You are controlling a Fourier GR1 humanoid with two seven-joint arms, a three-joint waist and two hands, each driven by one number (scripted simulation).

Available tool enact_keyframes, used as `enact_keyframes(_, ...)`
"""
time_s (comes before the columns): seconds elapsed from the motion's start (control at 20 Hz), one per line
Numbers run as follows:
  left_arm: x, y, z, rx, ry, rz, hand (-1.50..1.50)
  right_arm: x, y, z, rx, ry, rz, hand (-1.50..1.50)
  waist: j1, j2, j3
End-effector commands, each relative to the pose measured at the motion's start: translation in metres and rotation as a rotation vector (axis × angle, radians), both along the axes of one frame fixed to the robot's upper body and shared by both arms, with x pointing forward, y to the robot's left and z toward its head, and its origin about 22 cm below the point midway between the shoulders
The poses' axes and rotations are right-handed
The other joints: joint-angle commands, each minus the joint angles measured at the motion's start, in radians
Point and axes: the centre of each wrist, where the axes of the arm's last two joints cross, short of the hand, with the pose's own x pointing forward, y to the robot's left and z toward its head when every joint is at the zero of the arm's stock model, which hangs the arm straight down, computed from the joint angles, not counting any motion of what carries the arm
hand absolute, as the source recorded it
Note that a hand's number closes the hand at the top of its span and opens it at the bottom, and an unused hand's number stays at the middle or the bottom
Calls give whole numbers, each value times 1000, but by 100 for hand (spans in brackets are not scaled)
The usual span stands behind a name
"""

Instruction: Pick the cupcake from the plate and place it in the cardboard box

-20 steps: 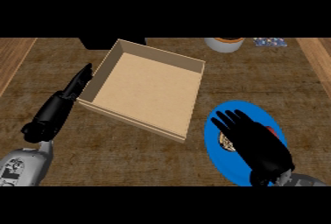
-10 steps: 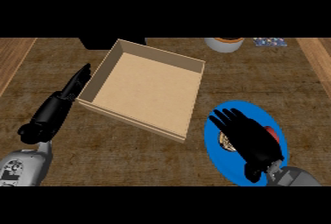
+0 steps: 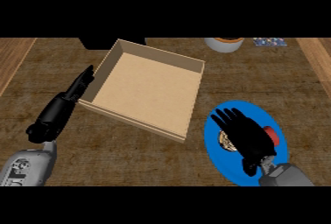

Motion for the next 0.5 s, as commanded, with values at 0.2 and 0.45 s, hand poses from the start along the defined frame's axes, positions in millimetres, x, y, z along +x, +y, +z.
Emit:
enact_keyframes(0.2,-22,2,4,7,-5,-6,0,19,-8,-14,21,39,-18,-150,5,-1,0)
enact_keyframes(0.45,-4,5,16,7,-14,2,0,5,-16,-26,-1,26,101,150,0,-1,0)
